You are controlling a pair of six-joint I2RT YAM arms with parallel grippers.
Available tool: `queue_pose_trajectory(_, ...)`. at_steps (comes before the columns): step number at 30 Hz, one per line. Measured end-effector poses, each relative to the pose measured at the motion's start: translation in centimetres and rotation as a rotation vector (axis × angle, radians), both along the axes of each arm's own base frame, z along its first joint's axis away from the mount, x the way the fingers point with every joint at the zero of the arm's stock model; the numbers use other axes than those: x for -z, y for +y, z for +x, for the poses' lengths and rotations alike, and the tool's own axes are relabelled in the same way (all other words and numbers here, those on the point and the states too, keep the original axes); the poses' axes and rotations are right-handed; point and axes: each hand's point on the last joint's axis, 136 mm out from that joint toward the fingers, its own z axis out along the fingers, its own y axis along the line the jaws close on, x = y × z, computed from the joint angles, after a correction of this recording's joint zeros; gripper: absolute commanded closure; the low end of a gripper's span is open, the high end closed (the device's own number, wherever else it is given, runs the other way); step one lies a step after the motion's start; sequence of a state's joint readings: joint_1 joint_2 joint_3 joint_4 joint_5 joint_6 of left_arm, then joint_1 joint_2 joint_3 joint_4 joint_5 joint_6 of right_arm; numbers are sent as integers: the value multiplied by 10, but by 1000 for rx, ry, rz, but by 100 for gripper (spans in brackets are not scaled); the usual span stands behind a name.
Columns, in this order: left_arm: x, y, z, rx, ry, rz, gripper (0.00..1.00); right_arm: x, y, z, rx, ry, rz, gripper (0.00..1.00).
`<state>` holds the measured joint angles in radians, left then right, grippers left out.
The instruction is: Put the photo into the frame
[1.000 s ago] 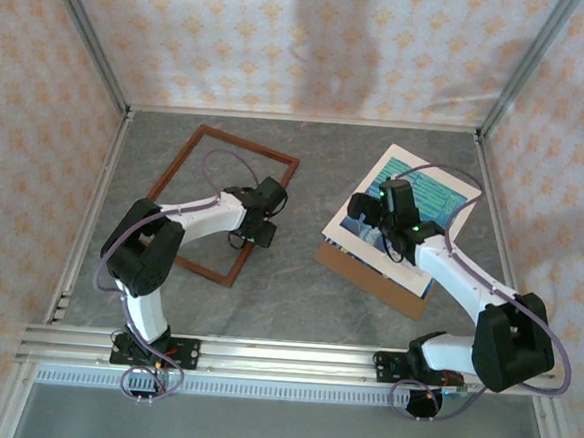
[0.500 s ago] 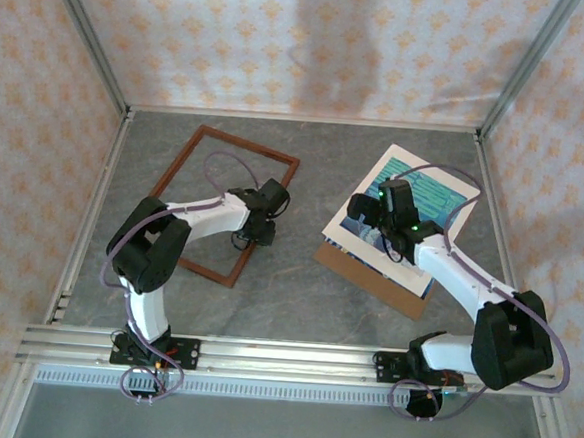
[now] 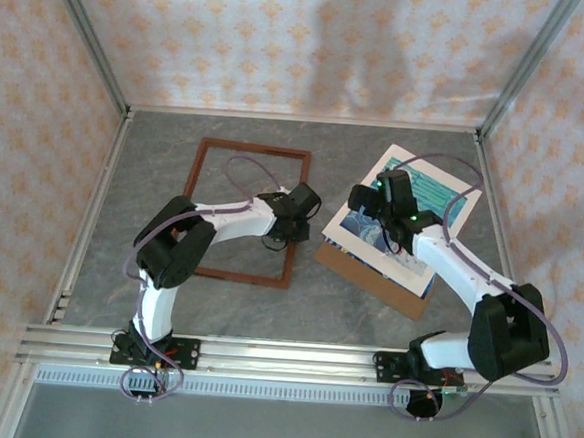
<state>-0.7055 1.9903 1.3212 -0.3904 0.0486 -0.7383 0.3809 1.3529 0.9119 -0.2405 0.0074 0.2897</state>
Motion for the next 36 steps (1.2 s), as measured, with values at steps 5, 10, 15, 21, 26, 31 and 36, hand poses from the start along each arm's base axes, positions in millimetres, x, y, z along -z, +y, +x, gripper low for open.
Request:
queue_pose_trajectory(5, -3, -17, 18, -32, -38, -49, 56, 10, -5, 10, 25, 38, -30, 0)
queue_pose_trajectory(10, -10, -18, 17, -11, -53, -44, 39, 26, -21, 28, 79, 101, -60, 1)
queue_pose_trajectory(15, -43, -7, 11, 14, -118, -49, 32, 50, -30, 64, 120, 197, -79, 5)
queue_pose_trajectory(21, -101, 18, 9, 26, -244, -105, 29, 98, -20, 78, 86, 349, -69, 8)
queue_pose_trajectory(26, -105, 47, 21, 3, -281, -96, 24, 123, -8, 62, 23, 460, -31, 12)
queue_pose_trajectory(31, -94, 60, 21, 10, -265, -69, 19, 119, 7, 44, -46, 484, 81, 18)
queue_pose_trajectory(36, -97, 50, 20, 68, -272, -103, 18, 114, 22, -17, -157, 574, 181, 19)
